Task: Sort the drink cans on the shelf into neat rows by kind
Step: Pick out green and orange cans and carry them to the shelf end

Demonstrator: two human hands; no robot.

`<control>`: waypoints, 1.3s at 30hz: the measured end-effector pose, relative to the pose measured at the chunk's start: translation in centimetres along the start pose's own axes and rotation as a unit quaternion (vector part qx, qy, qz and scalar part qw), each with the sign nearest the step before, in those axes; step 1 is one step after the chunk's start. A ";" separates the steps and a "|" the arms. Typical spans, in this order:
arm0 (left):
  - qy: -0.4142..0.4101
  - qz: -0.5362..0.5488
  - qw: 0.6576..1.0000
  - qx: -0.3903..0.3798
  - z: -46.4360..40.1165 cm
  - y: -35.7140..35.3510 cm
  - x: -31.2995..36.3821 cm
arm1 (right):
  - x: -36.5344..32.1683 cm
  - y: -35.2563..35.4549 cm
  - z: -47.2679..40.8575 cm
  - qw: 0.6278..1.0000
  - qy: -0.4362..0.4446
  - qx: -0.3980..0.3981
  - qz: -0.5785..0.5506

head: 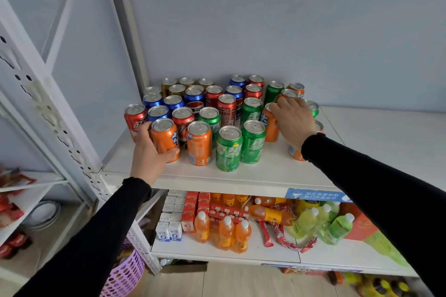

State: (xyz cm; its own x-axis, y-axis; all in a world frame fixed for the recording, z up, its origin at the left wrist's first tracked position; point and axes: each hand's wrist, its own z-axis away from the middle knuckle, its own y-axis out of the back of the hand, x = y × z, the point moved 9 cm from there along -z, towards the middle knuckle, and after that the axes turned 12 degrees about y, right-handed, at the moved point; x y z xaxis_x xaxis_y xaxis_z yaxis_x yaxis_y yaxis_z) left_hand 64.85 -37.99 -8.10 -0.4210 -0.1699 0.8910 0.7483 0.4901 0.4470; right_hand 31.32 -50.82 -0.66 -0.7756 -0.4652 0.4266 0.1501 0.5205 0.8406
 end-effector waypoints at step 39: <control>-0.044 0.051 0.986 -0.153 6.9 -13.0 7.7 | -6.7 -7.3 6.9 0.705 -0.178 0.022 -0.686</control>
State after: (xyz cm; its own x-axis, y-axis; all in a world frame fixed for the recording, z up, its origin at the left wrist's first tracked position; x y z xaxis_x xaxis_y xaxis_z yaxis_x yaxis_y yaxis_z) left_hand 48.34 -39.78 -7.58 -0.3689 -0.0525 0.9280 0.9028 0.2171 0.3712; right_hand 31.17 -46.54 -11.92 -0.2778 -0.3474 -0.8956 -0.9042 -0.2203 0.3659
